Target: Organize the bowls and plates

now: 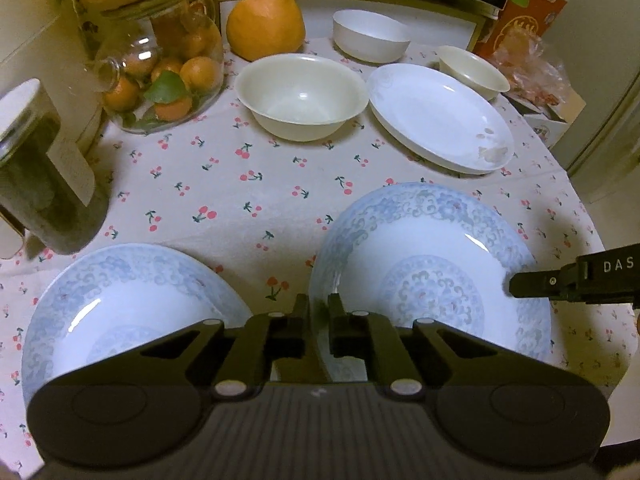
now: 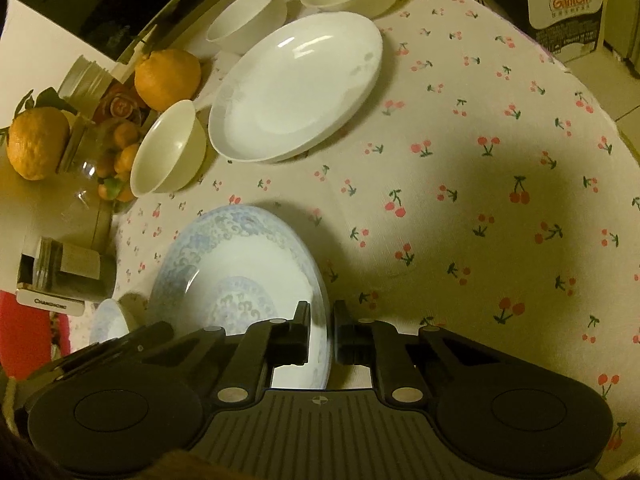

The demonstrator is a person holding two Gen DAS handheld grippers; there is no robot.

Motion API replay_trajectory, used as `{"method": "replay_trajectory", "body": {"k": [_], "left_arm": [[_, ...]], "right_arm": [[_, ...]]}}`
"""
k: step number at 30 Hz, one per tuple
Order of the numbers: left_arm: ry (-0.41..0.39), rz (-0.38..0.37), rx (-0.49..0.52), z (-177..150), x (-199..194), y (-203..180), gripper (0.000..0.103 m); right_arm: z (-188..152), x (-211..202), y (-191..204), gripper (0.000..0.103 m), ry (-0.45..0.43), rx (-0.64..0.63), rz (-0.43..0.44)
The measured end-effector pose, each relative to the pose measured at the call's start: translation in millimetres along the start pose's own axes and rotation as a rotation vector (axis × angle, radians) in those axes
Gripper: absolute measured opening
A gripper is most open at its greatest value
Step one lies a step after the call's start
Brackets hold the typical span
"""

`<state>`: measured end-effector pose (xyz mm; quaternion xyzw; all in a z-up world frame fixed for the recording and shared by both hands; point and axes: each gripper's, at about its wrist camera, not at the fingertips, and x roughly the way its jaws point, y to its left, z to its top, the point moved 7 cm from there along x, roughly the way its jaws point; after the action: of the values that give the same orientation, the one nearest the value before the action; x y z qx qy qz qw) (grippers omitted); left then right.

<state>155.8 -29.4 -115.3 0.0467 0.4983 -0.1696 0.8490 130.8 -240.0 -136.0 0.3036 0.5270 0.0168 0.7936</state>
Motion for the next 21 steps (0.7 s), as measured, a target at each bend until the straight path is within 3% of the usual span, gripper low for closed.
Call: {"method": "replay_trajectory", "body": {"k": [21], "left_arm": [[-0.005, 0.025, 0.005, -2, -7, 1, 0.007]], "right_arm": [[25, 13, 10, 0.012, -0.061, -0.010, -0.019]]}}
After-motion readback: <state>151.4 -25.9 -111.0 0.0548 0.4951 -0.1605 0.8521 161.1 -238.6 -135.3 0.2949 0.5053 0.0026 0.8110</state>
